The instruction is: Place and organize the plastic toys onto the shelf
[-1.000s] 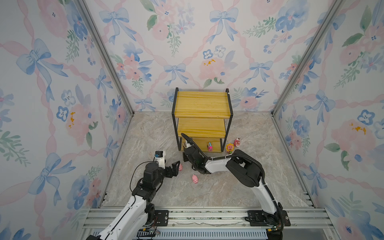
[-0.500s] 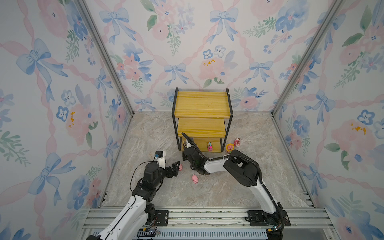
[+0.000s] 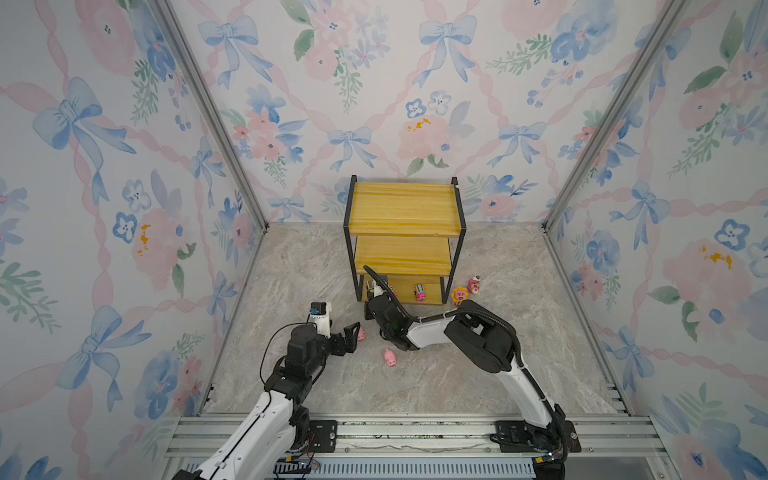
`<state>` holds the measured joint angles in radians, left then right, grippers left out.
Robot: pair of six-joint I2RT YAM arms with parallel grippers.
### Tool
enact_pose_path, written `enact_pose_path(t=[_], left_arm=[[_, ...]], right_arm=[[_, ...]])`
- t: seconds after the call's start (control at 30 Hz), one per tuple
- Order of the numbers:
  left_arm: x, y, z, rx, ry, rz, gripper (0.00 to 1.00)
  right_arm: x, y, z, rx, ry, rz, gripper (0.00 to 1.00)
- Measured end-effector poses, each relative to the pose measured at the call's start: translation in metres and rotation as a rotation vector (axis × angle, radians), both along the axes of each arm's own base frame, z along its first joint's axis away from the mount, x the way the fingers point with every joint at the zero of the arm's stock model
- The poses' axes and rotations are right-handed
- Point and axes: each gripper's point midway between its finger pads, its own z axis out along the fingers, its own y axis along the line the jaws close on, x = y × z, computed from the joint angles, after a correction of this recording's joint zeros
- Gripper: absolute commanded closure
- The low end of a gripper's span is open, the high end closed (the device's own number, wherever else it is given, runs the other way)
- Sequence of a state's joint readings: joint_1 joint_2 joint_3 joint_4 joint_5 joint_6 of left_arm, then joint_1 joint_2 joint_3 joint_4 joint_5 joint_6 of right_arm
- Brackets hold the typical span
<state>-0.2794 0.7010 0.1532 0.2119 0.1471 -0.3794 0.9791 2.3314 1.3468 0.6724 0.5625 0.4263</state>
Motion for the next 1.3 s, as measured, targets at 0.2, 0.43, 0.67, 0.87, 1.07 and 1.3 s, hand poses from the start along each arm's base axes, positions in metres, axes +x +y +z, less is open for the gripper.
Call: enact_pose_path(t=[0.2,0.43,0.67,0.87,1.07,1.3], left_arm=[[-0.0002,-0.0005,0.0000,-0.001,0.000,-0.003,0.04],[-0.0005,-0.0011,0.0001,-0.003,0.001,-0.007,0.03],[-0.0006,-0.0011,0.0002,-0.003,0.000,-0.007,0.03],[-0.0006,-0.0011,0.0011,-0.004,-0.004,-0.007,0.03],[-0.0011,-0.0010,-0.0002,-0.003,-0.001,-0.007,0.03],[-0.0014,-0.0009,-0.0008,-0.003,0.000,-0.007,0.03]], right_arm=[[0.0003,0.0014,-0.0038,0.004,-0.018,-0.004,0.86],[0.0020,0.0039,-0.0038,0.022,-0.036,-0.005,0.83],[0.0033,0.0059,-0.0024,0.030,-0.041,-0.005,0.82],[0.0047,0.0079,0.0015,0.039,-0.046,-0.005,0.78],[0.0056,0.0092,0.0028,0.042,-0.048,-0.005,0.70],[0.0060,0.0090,0.0013,0.039,-0.048,-0.009,0.70]])
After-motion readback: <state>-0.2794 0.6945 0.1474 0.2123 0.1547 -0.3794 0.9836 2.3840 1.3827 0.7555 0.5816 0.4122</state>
